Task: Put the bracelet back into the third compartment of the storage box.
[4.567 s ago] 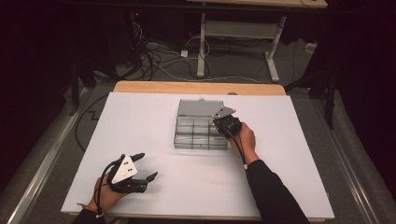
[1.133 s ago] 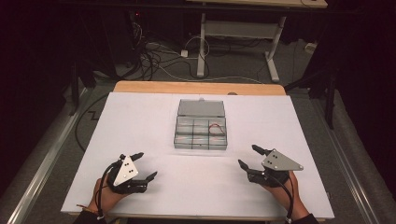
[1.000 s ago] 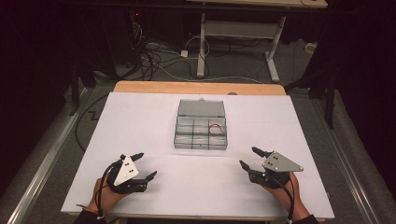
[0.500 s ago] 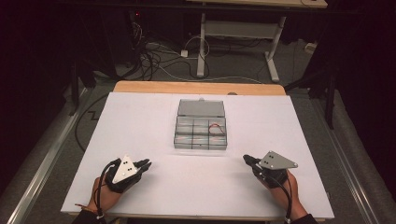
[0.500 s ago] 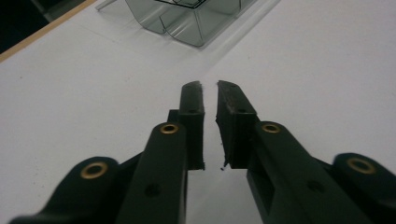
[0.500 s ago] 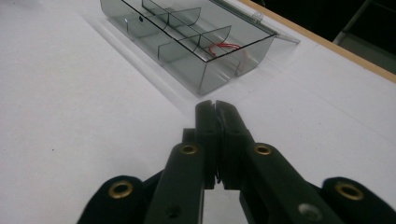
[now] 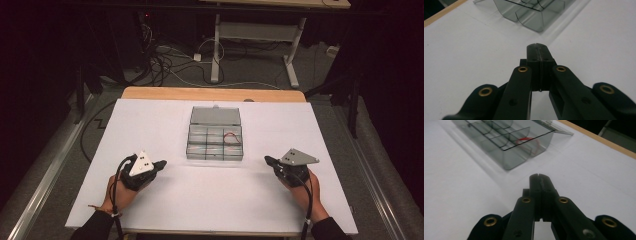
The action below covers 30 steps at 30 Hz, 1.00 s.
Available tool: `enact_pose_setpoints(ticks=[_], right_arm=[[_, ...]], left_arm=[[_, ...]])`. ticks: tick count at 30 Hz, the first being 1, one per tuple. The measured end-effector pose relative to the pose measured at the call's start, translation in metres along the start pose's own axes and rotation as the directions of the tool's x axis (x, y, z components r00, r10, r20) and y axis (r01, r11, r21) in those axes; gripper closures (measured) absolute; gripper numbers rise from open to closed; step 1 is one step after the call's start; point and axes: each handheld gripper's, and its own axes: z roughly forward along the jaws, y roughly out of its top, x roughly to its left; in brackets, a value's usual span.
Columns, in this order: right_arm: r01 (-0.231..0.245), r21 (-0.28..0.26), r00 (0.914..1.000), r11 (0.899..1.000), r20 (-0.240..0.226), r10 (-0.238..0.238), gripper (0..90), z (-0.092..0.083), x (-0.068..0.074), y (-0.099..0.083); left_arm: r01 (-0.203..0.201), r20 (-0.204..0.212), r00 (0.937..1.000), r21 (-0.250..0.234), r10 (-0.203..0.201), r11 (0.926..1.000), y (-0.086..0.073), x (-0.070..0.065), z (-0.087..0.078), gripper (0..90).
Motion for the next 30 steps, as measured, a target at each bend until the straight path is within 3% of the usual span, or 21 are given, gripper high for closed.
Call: enact_pose_setpoints(ticks=[5,10,17,22,30], right_arm=[[-0.020,0.026,0.9993,0.999,0.031,0.019,90.0,0.020,-0.022,0.009],[-0.019,0.080,0.9984,0.997,0.054,0.015,90.0,0.046,-0.047,0.027],[-0.043,0.139,0.9954,0.989,0.091,0.030,90.0,0.076,-0.070,0.055],[-0.054,0.187,0.9954,0.981,0.089,0.038,90.0,0.101,-0.076,0.065],[-0.041,0.228,0.9977,0.973,0.062,0.028,90.0,0.142,-0.071,0.079]], left_arm=[[0.012,-0.007,0.9999,-0.002,-0.012,0.9999,0.021,0.023,0.019,88.0],[0.010,-0.005,0.9999,0.034,-0.010,0.9994,0.041,0.044,0.043,88.0],[0.067,0.009,0.9977,0.038,-0.068,0.9970,0.063,0.075,0.072,87.9],[0.098,0.002,0.9952,0.061,-0.098,0.9934,0.073,0.088,0.093,87.9],[0.124,0.000,0.9922,0.116,-0.124,0.9856,0.083,0.096,0.129,87.9]])
